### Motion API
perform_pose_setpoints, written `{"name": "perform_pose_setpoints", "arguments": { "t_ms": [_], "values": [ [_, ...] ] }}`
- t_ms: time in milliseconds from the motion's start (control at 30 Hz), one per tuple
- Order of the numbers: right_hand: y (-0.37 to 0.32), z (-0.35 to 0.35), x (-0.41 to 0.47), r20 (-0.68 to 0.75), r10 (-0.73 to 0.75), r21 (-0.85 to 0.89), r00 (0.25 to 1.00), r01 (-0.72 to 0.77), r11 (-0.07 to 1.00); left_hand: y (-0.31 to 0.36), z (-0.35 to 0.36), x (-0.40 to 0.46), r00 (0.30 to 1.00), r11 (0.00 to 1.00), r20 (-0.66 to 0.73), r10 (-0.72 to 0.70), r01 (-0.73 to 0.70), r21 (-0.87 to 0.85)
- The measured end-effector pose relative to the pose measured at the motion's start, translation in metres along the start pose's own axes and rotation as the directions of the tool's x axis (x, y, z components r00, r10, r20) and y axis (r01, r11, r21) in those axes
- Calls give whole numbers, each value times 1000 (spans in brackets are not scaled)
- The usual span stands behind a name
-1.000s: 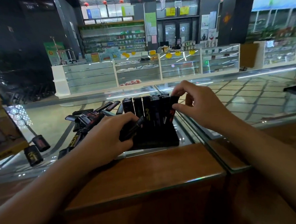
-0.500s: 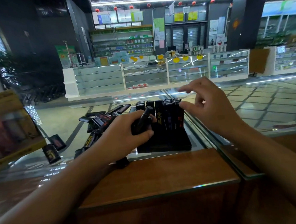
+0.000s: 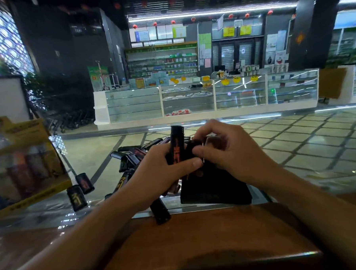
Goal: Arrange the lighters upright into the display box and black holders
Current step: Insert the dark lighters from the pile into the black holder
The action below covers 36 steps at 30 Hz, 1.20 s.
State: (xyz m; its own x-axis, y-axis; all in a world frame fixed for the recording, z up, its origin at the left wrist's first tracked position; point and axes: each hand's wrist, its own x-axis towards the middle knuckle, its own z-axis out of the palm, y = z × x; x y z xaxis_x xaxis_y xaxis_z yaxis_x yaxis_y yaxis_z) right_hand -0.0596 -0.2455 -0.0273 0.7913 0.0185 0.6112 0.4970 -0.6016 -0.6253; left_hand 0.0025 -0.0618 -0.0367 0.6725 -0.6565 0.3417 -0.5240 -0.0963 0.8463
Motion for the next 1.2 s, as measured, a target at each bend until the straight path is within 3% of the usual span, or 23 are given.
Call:
{"name": "perform_pose_setpoints", "arguments": {
  "t_ms": [67, 133, 367, 500, 600, 800, 967, 1200],
  "values": [
    [-1, -6, 2, -84, 84, 195, 993, -66, 978, -2, -1, 0, 1000, 1000, 13, 13, -13, 0],
    [-2, -11, 4, -183, 98, 258, 978, -49, 965, -4, -2, 0, 999, 1000, 35, 18, -17, -12],
    [-2, -14, 0, -220, 35, 210, 975, 13, 978, -4, -1, -1, 999, 998, 42, 17, -20, 63],
    [-1, -28, 0, -409, -15, 108, 912, 65, 992, -7, -7, 2, 997, 998, -71, 24, -20, 58],
    [7, -35, -2, -468, -35, 14, 883, 46, 999, -14, -13, 3, 995, 995, -98, 11, -1, 100],
    [13, -19, 0, -359, -118, -248, 926, 28, 968, -23, -16, 2, 997, 979, -4, -76, 76, 192],
    [17, -9, 7, -198, -230, -544, 953, 88, 834, -22, -16, 2, 999, 964, -27, -41, 47, 261],
    [28, -4, 7, -126, -147, -631, 981, 35, 775, -22, -15, 2, 999, 951, -26, -34, 41, 305]
  ]
}}
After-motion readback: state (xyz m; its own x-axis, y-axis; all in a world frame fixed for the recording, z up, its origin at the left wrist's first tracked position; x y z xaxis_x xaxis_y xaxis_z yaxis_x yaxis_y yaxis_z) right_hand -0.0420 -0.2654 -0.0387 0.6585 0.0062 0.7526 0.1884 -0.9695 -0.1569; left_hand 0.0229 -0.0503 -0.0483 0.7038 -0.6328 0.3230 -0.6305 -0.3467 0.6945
